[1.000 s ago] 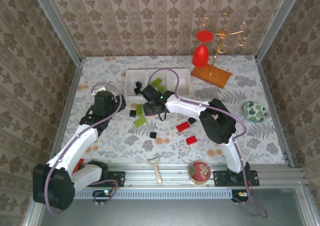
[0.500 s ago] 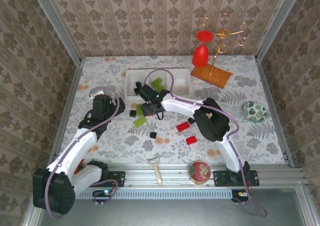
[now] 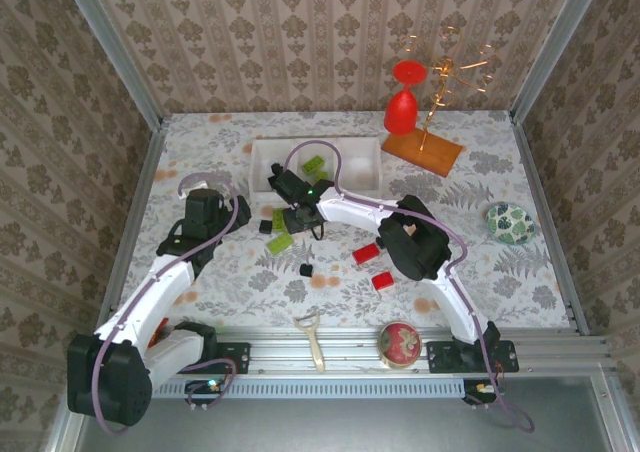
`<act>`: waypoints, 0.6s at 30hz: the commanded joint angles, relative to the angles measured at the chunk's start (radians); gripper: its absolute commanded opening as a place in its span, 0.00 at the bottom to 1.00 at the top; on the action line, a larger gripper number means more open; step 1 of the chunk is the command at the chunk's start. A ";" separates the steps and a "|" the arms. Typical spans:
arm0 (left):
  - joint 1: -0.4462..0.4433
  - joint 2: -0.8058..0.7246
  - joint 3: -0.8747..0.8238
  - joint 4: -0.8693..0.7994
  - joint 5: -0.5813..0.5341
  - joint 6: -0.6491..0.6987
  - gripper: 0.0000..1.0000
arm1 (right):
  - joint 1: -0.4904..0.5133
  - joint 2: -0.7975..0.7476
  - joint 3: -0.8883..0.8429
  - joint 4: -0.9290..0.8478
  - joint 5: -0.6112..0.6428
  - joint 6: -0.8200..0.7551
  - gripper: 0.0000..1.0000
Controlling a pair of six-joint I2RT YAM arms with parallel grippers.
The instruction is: Sort the legos into containers by color
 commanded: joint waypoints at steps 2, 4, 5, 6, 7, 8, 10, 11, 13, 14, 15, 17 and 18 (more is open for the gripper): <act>0.013 0.011 -0.012 0.013 0.026 -0.023 1.00 | 0.007 -0.024 -0.040 -0.039 -0.007 0.010 0.37; 0.015 0.014 -0.011 0.017 0.035 -0.025 1.00 | 0.006 -0.052 -0.073 -0.033 -0.009 0.016 0.32; 0.016 0.017 -0.010 0.018 0.037 -0.025 1.00 | 0.007 -0.068 -0.089 -0.030 -0.007 0.019 0.31; 0.016 0.016 -0.010 0.017 0.038 -0.026 1.00 | 0.007 -0.090 -0.110 -0.026 -0.007 0.023 0.29; 0.017 0.018 -0.010 0.017 0.039 -0.026 1.00 | 0.007 -0.113 -0.130 -0.022 -0.003 0.027 0.28; 0.017 0.019 -0.010 0.017 0.041 -0.026 1.00 | 0.007 -0.134 -0.151 -0.019 0.001 0.028 0.27; 0.019 0.018 -0.010 0.019 0.043 -0.028 1.00 | 0.006 -0.190 -0.199 -0.011 0.012 0.033 0.26; 0.019 0.018 -0.010 0.019 0.042 -0.029 1.00 | 0.005 -0.213 -0.218 -0.010 0.020 0.035 0.25; 0.019 0.017 -0.010 0.020 0.044 -0.032 1.00 | 0.002 -0.268 -0.259 -0.011 0.035 0.037 0.25; 0.018 0.017 -0.011 0.022 0.044 -0.033 1.00 | 0.000 -0.289 -0.274 -0.013 0.044 0.039 0.25; 0.019 0.019 -0.010 0.023 0.046 -0.035 1.00 | -0.002 -0.320 -0.293 -0.015 0.056 0.040 0.24; 0.019 0.018 -0.012 0.023 0.051 -0.037 1.00 | -0.008 -0.373 -0.325 -0.015 0.073 0.042 0.24; 0.019 0.018 -0.013 0.025 0.053 -0.038 1.00 | -0.012 -0.400 -0.346 -0.014 0.080 0.045 0.24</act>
